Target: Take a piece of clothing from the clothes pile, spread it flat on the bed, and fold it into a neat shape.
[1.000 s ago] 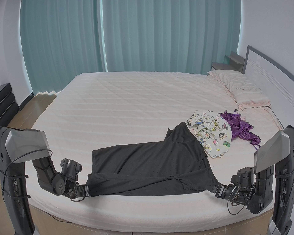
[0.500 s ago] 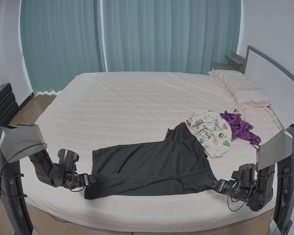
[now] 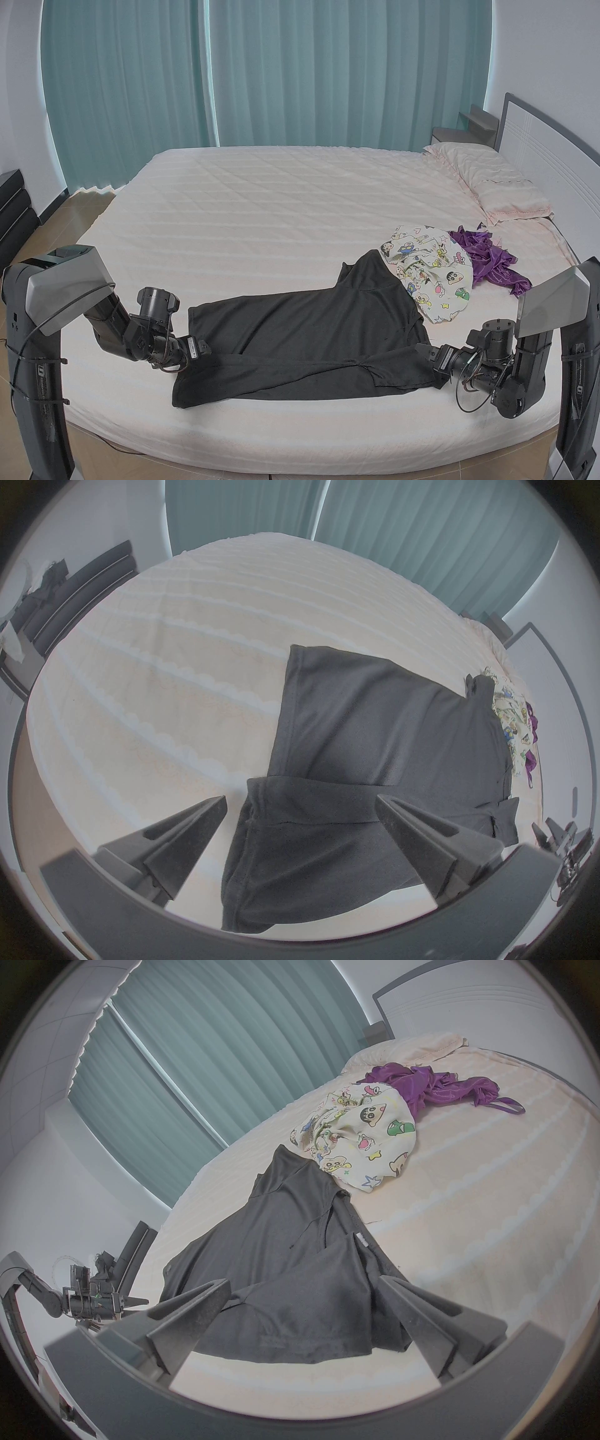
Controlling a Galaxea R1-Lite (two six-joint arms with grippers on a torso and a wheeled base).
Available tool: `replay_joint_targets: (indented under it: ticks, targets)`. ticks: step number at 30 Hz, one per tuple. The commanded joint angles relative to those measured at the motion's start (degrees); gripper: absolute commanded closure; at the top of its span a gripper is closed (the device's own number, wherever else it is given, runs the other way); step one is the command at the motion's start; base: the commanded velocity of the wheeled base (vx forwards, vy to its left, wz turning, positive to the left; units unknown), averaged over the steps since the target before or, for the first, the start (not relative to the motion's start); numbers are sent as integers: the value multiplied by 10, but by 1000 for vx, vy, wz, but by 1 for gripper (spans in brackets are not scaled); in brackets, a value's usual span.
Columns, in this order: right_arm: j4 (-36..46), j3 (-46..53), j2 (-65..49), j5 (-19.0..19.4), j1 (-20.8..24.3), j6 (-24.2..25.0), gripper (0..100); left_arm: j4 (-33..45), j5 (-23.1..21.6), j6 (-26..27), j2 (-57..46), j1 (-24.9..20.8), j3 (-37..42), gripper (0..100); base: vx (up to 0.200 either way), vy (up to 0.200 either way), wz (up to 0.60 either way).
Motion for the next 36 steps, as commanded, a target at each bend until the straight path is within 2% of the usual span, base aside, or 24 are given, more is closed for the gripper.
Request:
replay_joint_targets:
  ticks: [1,13,14,23,26,30,34,36]
  targets:
    - [2,-23,18,0,-5,-2,0,-2,1,2,22,-9,-6,0,0,0,0]
    - [3,-57,38,0,-8,-7,0,-2,1,17,33,-14,-9,0,0,0,0]
    - [5,-60,38,0,-8,-7,0,-2,1,16,33,-14,-10,100,0,0,0]
    - [98,-125,53,15,-21,-53,0,-11,-4,9,34,-11,-11,100,0,0,0]
    - [160,-176,49,27,-29,-62,0,-42,-4,-17,33,-4,-5,100,0,0,0]
    - [220,-228,53,35,-41,-81,0,-64,-6,-77,28,-3,-2,100,0,0,0]
    - [240,-248,55,46,-43,-82,0,-74,-23,-89,18,-3,21,100,0,0,0]
    - [250,-260,61,48,-42,-92,0,-104,-38,-92,10,-3,46,100,0,0,0]
